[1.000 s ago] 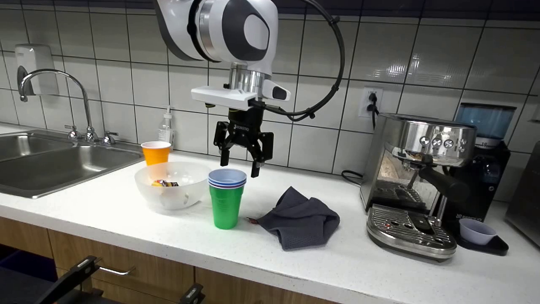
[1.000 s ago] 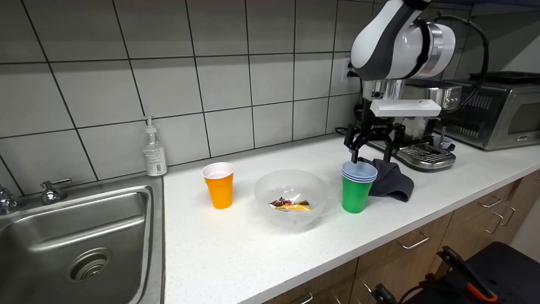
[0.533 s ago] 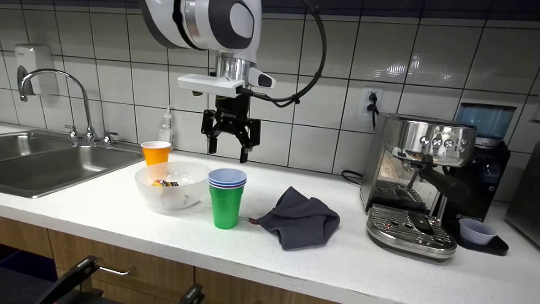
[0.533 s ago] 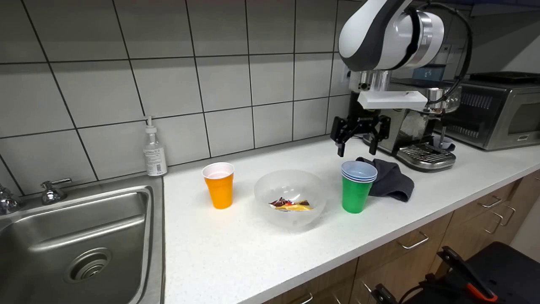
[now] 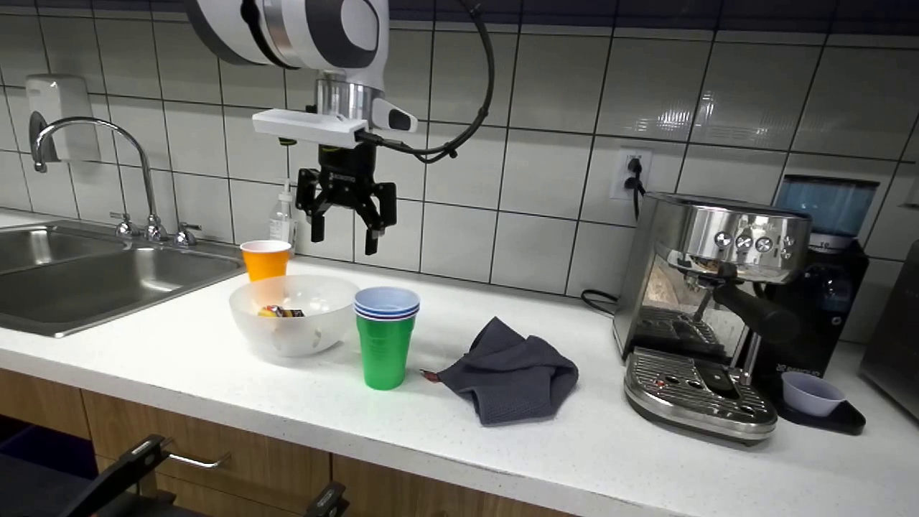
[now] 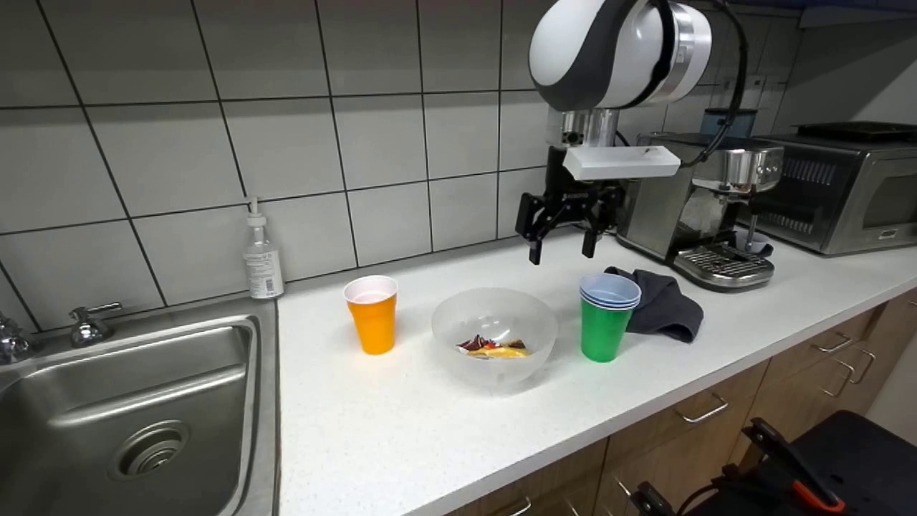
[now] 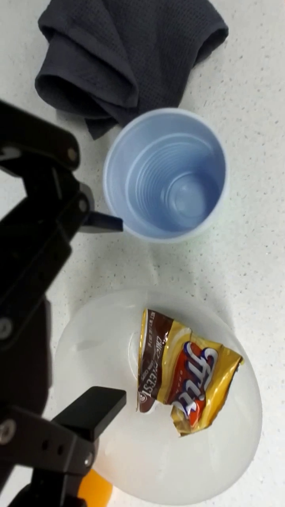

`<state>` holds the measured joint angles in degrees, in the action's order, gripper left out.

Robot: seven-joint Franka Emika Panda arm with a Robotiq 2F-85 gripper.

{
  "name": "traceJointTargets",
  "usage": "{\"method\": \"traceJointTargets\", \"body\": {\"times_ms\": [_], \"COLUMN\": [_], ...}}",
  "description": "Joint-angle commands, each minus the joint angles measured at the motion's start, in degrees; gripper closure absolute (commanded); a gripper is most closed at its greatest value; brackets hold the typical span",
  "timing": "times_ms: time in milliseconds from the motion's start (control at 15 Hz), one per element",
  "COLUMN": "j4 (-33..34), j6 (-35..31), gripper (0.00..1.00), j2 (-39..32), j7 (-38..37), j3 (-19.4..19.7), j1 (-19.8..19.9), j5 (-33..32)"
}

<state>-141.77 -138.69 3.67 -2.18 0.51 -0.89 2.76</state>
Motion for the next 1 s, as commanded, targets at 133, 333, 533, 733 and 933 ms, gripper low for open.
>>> {"method": "traceJointTargets", "body": {"times_ms": [133,333,533,733,933], "j4": [1.6,3.2,2.0,2.2,2.3], "j6": [0.0,0.3,-0.1,-0.1,-0.1], "gripper": [0.0,0.0,0.0,0.0,0.0], "j2": [-0.1,-1.4,-0.8,-1.1,-1.1], "j7": [-4.8,-6.2,-5.3,-5.3,-5.3], "j3": [-3.7,-5.0,-4.8,-4.8,-4.8], "j1": [-2.9,-4.2,-4.1,-4.2,-4.2], "j5": [0.7,1.0,0.3,0.3,0.3]}}
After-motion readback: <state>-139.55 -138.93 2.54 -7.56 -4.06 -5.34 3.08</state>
